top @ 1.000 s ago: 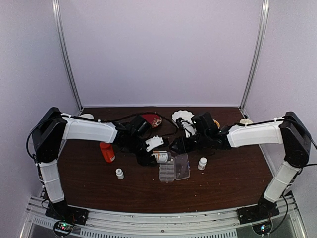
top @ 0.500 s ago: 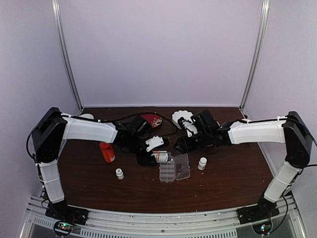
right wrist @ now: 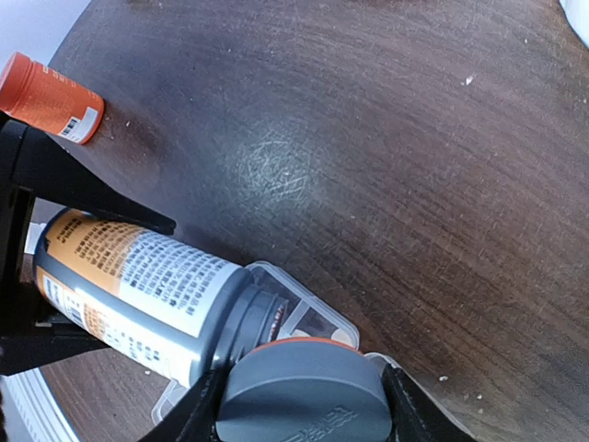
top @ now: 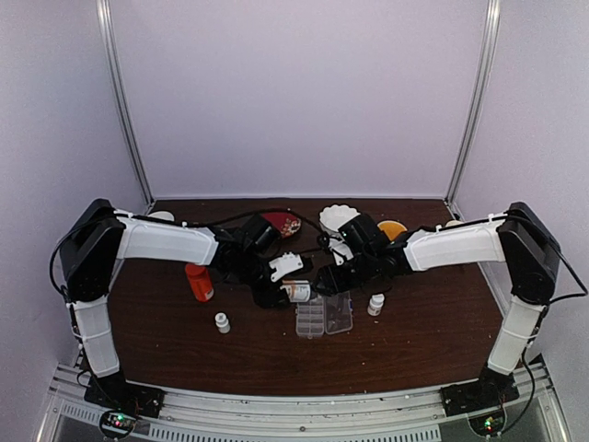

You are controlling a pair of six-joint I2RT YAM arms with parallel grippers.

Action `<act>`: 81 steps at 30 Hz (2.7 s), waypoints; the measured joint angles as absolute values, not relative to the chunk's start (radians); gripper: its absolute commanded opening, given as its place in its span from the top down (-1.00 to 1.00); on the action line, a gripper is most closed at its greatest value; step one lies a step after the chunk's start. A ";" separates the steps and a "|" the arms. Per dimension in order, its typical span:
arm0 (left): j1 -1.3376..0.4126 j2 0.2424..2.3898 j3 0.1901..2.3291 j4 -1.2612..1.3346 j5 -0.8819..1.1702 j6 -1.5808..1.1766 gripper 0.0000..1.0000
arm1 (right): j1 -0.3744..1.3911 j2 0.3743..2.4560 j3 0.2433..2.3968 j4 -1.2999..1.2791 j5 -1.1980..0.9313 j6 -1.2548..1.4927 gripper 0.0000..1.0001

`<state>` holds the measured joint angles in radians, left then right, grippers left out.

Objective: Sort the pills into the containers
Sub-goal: Pour the pill into the compartment of the pill container.

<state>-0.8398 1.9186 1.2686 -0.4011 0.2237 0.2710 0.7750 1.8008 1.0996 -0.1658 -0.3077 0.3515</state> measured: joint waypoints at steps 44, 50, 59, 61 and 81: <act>-0.846 1.951 1.354 -0.479 0.201 0.271 1.00 | 0.721 1.533 0.877 0.088 -0.273 0.423 1.00; -0.846 1.940 1.354 -0.487 0.197 0.271 1.00 | 0.721 1.530 0.873 0.097 -0.272 0.426 1.00; -0.846 1.927 1.335 -0.472 0.186 0.265 1.00 | 0.719 1.530 0.870 0.102 -0.273 0.430 1.00; -0.846 1.916 1.328 -0.472 0.179 0.263 1.00 | 0.719 1.530 0.870 0.102 -0.273 0.430 1.00; -0.845 1.888 1.256 -0.456 0.138 0.244 1.00 | 0.719 1.530 0.870 0.103 -0.284 0.441 1.00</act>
<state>-0.8452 1.8885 1.2564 -0.4557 0.1383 0.2436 0.7193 1.5295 0.8696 0.1028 -0.2836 0.4408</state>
